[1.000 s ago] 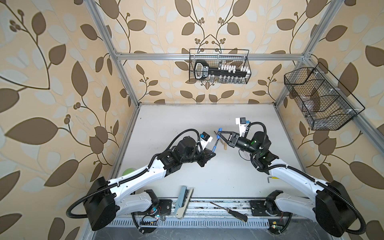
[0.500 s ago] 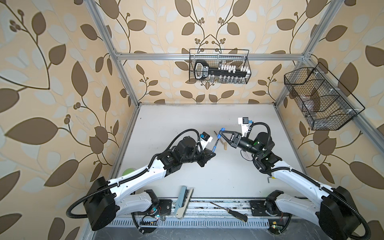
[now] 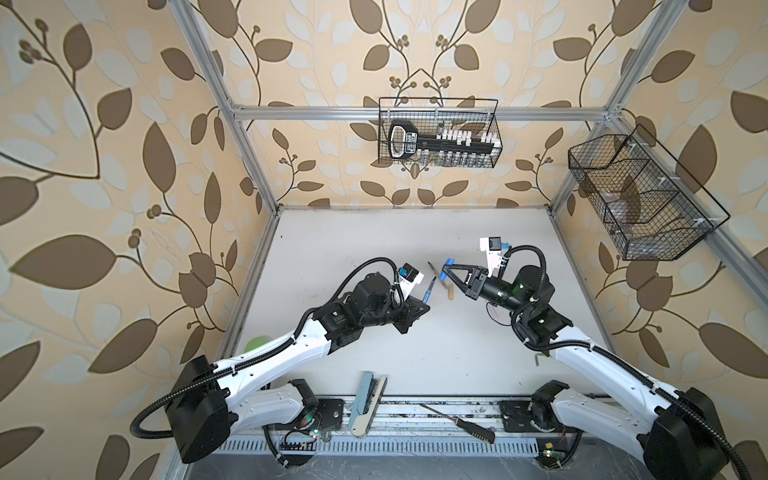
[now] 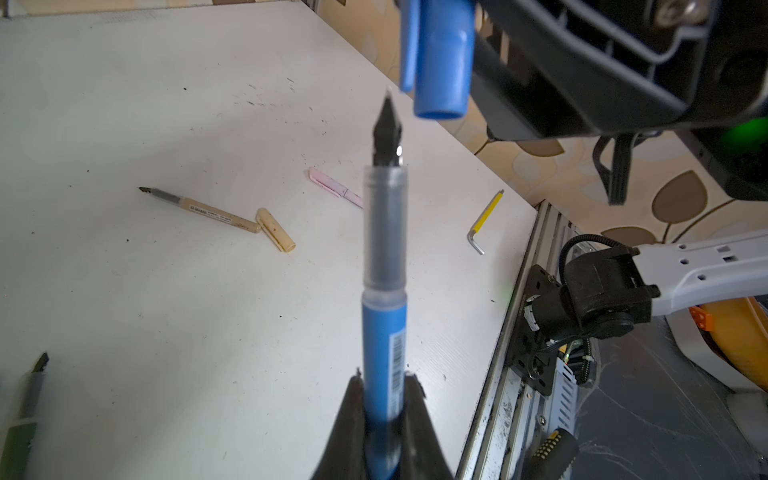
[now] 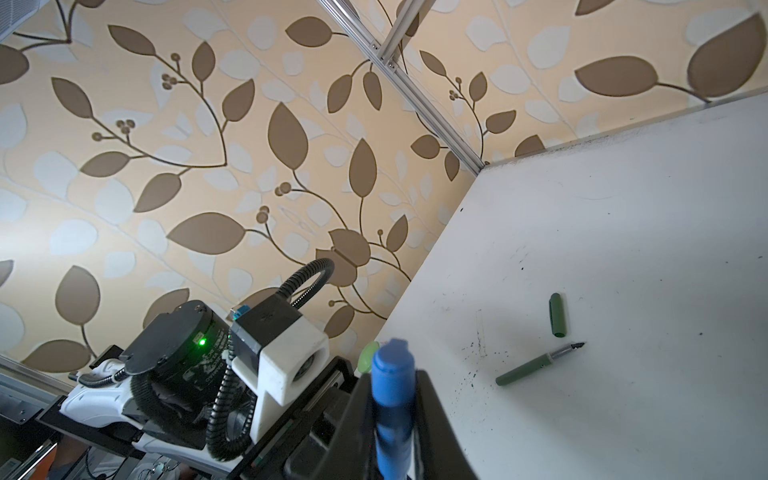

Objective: Insert the pens into the pen caps

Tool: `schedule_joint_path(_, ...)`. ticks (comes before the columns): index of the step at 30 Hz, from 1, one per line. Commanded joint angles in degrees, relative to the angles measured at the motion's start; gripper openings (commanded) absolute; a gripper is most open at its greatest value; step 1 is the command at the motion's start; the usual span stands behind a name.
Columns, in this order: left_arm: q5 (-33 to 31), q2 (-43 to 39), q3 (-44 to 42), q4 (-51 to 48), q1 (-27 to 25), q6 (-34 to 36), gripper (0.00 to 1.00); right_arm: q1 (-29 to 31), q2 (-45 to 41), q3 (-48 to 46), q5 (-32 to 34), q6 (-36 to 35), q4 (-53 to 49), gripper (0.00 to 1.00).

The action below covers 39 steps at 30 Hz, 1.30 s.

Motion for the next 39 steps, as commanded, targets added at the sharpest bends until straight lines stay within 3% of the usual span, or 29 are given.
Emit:
schedule_joint_path(1,0.6,-0.6,0.6,0.8,-0.5,0.1,0.07,0.3,-0.1,0.7,0.5,-0.4,0.9,0.18)
schedule_joint_path(39,0.0,-1.1,0.5,0.8,-0.5,0.3,0.07,2.2,2.2,3.9,-0.1,-3.0,-0.7,0.18)
